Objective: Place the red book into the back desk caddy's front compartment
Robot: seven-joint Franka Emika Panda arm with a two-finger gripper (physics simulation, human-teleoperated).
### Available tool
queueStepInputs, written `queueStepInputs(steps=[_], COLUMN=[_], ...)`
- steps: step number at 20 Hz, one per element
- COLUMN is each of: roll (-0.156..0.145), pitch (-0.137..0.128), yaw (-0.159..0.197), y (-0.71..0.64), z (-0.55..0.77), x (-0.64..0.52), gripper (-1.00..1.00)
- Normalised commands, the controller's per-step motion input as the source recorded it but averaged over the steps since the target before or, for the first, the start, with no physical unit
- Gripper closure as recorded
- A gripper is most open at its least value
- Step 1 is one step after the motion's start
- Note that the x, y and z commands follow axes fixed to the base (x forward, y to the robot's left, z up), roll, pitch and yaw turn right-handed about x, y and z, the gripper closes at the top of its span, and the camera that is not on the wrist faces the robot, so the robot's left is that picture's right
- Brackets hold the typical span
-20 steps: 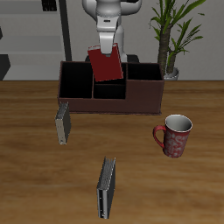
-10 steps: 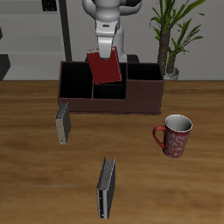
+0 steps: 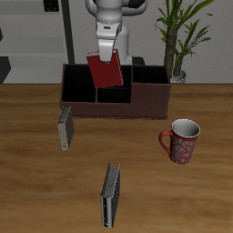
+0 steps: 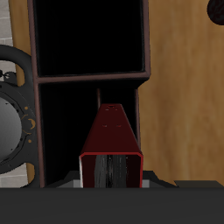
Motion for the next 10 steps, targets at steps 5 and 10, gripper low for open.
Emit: queueStepInputs(steps=[5,10], roll=[-0.001,0.016], pitch=[-0.003,0.004], yaw=[0.003,-0.002], y=[-0.02,0.07], z=[-0.04,0.01], x=[0.05,0.02], gripper=[1.00,1.00])
